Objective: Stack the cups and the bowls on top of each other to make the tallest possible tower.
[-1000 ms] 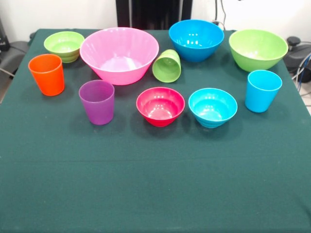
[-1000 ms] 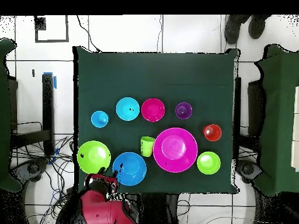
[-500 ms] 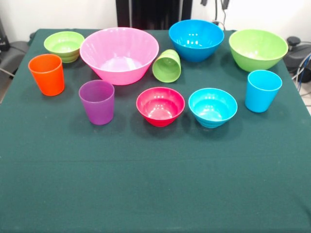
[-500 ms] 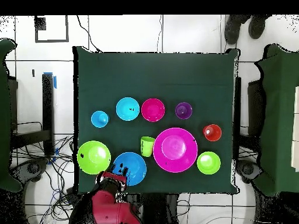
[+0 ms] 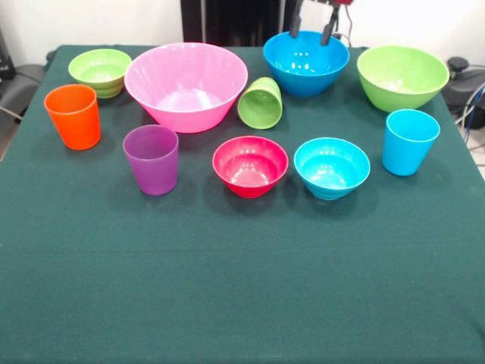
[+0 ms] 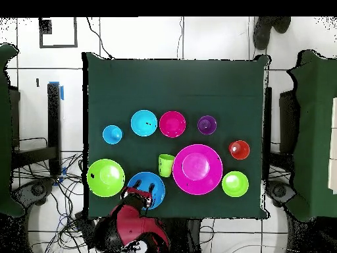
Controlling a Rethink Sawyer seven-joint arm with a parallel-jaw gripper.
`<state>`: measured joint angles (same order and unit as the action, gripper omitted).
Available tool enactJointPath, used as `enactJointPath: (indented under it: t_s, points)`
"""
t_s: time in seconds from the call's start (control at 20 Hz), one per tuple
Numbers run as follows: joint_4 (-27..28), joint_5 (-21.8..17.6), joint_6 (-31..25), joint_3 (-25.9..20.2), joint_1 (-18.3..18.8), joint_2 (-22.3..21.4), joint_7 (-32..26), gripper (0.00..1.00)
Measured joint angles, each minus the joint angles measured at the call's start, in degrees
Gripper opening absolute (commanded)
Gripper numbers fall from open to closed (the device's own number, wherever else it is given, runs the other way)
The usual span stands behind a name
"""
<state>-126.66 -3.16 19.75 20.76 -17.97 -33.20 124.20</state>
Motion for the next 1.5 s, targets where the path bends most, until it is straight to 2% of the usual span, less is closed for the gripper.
enactJointPath:
  t_s: [0.5,0.75,0.95,1.05,1.1,1.15,1.3,1.5]
  points:
    - [4.84,0.02,0.08,4.05,-3.38,7.93,0.0,1.0]
    - [7.59,-0.27,0.08,4.46,-2.62,9.36,0.0,1.0]
    - [9.1,-3.78,-0.22,2.34,2.89,8.03,0.0,1.0]
    - [9.35,-6.37,-0.66,0.49,6.81,7.02,0.0,1.0]
    - [9.53,-8.89,-1.1,-1.2,10.59,6.13,0.0,1.0]
    - [9.59,-9.86,-1.24,-1.76,12.04,5.8,0.0,1.0]
    - [9.9,-11.88,-1.36,-2.23,14.91,5.23,0.0,1.0]
    - [10.59,-12.59,-1.35,-1.81,14.75,4.89,0.0,1.0]
